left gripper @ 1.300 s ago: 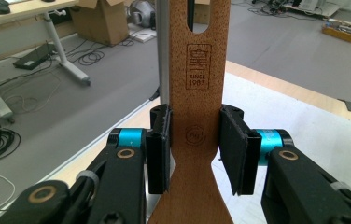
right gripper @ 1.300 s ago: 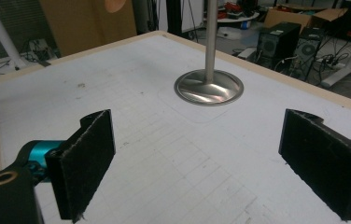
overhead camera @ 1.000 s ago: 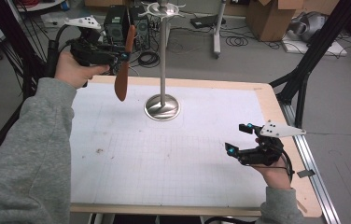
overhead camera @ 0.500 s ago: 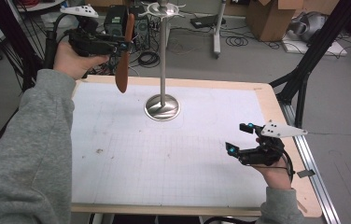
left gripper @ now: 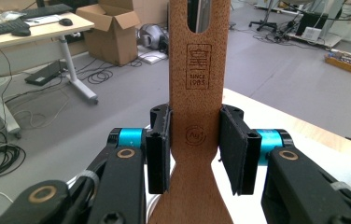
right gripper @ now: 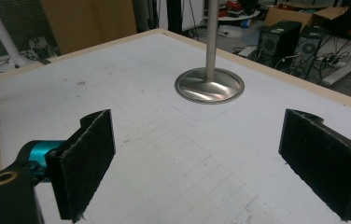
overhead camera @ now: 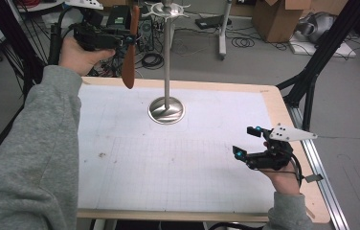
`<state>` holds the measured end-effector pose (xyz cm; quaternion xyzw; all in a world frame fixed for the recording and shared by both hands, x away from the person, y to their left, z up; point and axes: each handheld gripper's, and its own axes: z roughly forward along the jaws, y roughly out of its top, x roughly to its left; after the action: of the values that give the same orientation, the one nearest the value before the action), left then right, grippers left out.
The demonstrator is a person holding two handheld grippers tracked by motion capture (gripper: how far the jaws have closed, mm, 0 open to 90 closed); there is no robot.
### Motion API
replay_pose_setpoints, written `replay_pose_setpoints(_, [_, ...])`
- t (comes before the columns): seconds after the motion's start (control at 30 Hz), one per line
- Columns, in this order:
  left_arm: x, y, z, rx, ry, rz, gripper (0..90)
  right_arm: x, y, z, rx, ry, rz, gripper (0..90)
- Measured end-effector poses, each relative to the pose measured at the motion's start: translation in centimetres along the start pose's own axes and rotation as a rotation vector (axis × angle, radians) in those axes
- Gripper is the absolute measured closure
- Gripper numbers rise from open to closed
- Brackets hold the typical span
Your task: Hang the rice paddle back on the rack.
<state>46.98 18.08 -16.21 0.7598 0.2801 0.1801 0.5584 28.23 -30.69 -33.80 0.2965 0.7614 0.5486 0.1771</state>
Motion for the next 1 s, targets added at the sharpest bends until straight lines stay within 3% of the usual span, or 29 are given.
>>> replay_pose_setpoints(0.4, [0.1, 0.5, 0.7, 0.007, 0.011, 0.005, 65.1, -0.3, -0.1, -0.5, -0.009, -0.009, 0.005, 9.4])
replay_pose_setpoints(1.0, [-0.4, 0.6, 1.0, 0.007, -0.008, 0.009, 65.0, -0.3, -0.1, -0.5, -0.012, -0.01, 0.001, 9.4])
